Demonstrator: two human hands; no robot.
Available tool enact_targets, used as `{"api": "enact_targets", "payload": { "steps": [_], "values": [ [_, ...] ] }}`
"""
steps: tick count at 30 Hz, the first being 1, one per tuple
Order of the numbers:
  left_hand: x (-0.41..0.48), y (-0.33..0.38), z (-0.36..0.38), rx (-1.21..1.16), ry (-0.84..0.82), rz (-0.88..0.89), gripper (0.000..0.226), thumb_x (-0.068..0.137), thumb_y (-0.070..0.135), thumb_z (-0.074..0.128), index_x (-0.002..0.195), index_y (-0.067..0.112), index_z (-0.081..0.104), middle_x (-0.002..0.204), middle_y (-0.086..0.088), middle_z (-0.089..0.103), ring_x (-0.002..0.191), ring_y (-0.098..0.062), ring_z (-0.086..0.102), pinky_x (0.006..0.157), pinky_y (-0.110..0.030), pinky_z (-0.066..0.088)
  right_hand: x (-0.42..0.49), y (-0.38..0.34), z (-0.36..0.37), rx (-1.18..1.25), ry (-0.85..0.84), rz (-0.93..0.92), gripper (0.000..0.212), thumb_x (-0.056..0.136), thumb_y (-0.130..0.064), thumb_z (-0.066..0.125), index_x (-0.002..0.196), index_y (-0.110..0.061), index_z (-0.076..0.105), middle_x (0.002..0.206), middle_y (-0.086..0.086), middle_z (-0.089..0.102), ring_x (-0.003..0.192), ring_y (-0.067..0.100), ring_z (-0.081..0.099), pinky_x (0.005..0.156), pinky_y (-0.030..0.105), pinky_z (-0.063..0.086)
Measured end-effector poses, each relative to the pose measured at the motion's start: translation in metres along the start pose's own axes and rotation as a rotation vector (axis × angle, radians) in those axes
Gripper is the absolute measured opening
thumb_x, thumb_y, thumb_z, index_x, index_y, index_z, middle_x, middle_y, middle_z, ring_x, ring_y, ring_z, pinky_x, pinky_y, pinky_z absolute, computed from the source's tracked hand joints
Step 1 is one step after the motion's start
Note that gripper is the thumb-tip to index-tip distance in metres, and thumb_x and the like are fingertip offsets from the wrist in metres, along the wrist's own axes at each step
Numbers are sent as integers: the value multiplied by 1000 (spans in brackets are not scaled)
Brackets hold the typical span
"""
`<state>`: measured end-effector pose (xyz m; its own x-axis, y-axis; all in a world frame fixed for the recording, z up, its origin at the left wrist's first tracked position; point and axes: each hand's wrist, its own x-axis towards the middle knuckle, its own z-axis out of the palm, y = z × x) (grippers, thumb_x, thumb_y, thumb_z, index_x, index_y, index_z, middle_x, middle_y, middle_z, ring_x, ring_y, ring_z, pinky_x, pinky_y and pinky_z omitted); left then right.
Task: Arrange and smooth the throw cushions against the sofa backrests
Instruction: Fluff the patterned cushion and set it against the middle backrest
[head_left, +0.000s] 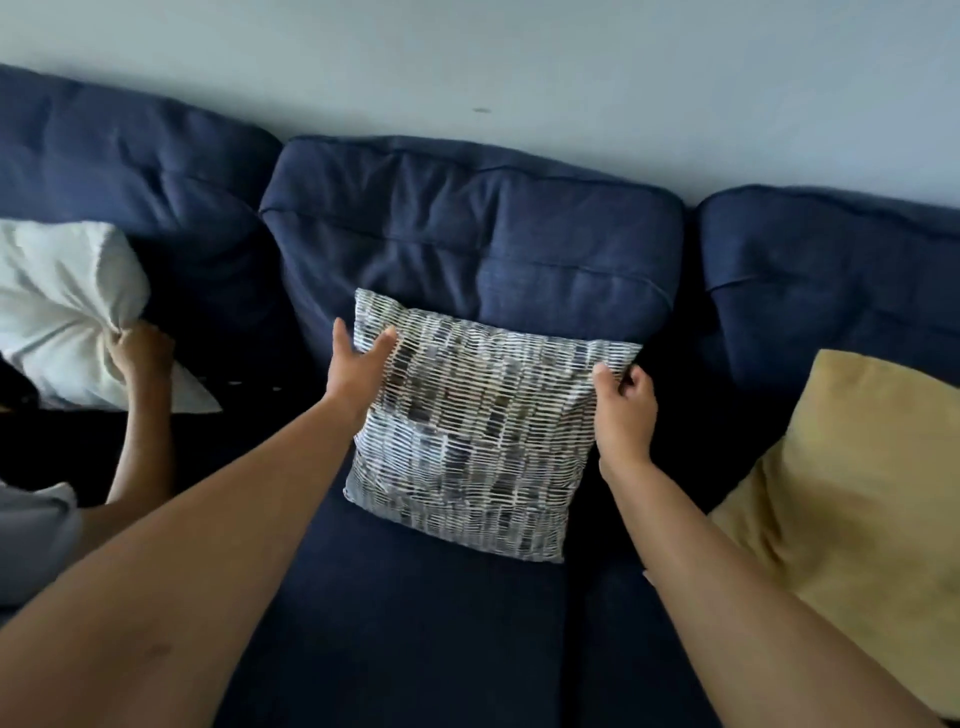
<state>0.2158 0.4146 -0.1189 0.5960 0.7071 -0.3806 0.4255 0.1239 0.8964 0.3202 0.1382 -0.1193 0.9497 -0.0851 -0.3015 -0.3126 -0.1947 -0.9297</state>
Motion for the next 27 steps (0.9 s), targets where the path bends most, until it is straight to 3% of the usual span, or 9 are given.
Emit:
{"api": "enact_targets", "payload": {
  "steps": [2,4,6,8,11,16,21,24,27],
  "values": [
    [10,3,5,-31,-6,-39,96,92,53,66,162,27,5,166,-5,25,147,-26,34,118,-47,33,0,0,8,13,32,10,55,96,-34,64,142,-7,51,136,11,62,121,28,61,103,41,49],
    [16,4,11,-116,23,-57,72,95,45,67,154,17,36,151,-10,50,130,-27,55,110,-49,45,-2,2,14,42,70,24,40,94,-30,65,127,-6,63,121,11,69,110,28,66,98,44,53],
    [15,9,14,-227,66,-49,27,98,36,64,111,13,67,110,-9,74,102,-26,70,96,-46,56,-6,1,17,113,96,-1,16,93,-25,66,100,-12,71,100,7,74,93,23,69,90,45,56],
    [13,16,11,-300,120,0,20,100,33,60,90,18,67,89,-1,73,89,-20,70,86,-40,60,-9,-3,15,152,151,-79,12,92,-25,66,82,-18,68,86,-1,73,79,13,67,79,36,56],
    [10,20,3,-390,204,128,19,102,32,56,90,22,66,86,7,70,80,-8,67,73,-27,55,-13,-8,9,141,202,-179,15,91,-31,63,79,-23,64,81,-8,70,68,-6,63,66,18,48],
    [2,7,-4,-334,163,112,19,103,37,54,92,24,62,94,3,67,86,-12,63,77,-29,53,-20,4,11,130,128,-84,11,96,-33,63,87,-26,65,92,-6,72,84,8,68,75,26,53],
    [13,29,-15,-372,171,161,11,98,30,62,92,24,68,86,5,68,81,-10,63,73,-27,56,-20,-4,7,180,238,-147,17,96,-27,64,79,-24,66,77,-10,67,60,-12,60,56,8,44],
    [19,41,-17,-370,216,227,9,98,24,62,95,23,70,86,6,68,78,-7,62,72,-23,56,-18,-12,6,175,308,-219,16,95,-26,62,80,-25,66,77,-12,67,62,-11,60,58,9,45],
    [19,34,-13,-331,279,184,11,101,23,59,105,18,68,95,3,67,87,-10,62,82,-29,56,-17,-7,10,119,324,-190,12,98,-23,59,92,-17,67,83,-7,66,74,1,61,74,27,51]
  ]
}}
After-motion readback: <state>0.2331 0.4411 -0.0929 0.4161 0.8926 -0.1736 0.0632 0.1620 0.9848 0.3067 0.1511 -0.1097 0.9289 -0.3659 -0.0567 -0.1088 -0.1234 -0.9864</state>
